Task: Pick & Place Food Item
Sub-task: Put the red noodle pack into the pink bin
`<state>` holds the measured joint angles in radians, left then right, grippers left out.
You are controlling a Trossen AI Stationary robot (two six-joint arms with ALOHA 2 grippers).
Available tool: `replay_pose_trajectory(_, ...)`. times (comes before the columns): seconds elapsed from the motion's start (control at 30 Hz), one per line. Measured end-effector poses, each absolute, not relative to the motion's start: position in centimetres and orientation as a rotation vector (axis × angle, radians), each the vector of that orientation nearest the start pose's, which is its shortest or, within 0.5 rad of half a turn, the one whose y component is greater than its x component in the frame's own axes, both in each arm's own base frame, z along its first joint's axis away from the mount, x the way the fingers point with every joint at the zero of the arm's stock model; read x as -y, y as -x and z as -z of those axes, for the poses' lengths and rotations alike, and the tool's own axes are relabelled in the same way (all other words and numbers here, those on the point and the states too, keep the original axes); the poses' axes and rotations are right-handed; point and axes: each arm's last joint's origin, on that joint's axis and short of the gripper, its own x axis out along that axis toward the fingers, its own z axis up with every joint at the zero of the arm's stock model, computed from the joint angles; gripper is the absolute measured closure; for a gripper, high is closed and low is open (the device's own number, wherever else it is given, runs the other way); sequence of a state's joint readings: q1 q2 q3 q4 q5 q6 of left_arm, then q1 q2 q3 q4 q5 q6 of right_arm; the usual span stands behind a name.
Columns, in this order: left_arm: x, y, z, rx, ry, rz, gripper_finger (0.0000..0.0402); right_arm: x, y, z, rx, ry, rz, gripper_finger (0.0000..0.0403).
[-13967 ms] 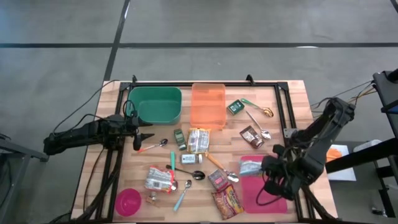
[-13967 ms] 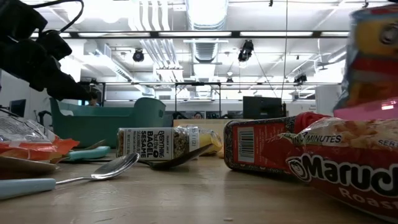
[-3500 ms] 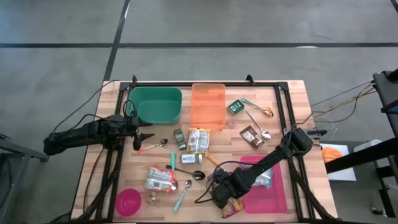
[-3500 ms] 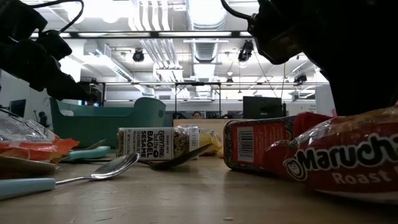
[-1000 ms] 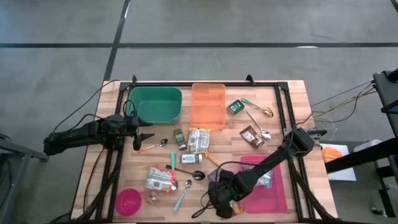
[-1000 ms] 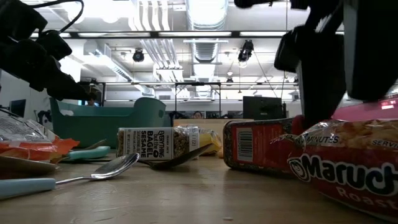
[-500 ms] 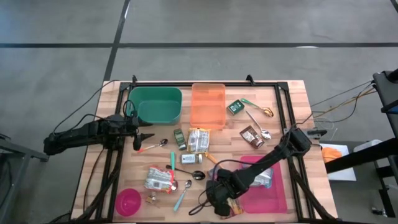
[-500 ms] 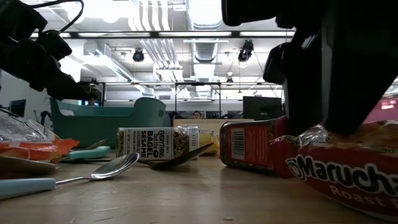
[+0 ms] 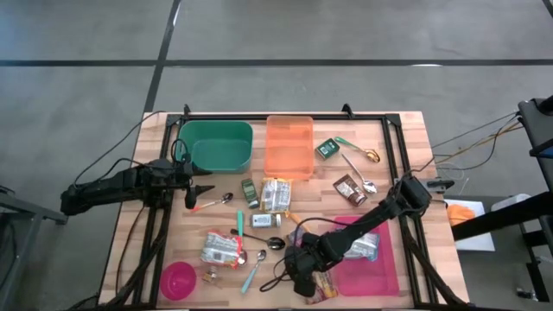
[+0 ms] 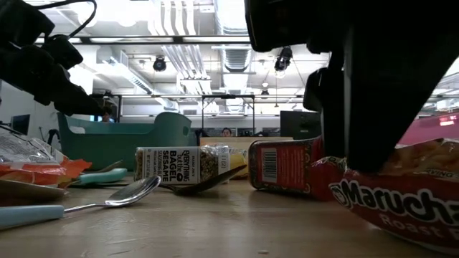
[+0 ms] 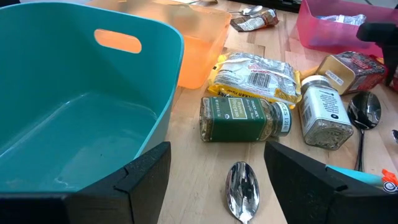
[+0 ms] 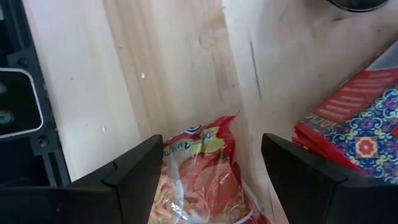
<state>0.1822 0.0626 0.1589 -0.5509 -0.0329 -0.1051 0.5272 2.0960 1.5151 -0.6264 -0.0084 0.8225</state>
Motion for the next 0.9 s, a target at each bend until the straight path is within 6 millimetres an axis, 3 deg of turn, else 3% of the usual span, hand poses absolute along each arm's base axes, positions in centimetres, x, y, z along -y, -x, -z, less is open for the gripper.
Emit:
replay_pose_trajectory(0.37, -1.6, -8.0, -16.1, -0.443, 0.137, -0.235, 0.0141, -20.9, -36.6, -14.9, -1.269, -0.463, 0.093, 0.0142)
replay_pose_trajectory(0.9, -1.6, -8.0, -16.1, -0.443, 0.137, -0.235, 0.0141, -20.8, -36.8, -14.6, -1.241, -0.485, 0.095, 0.0346)
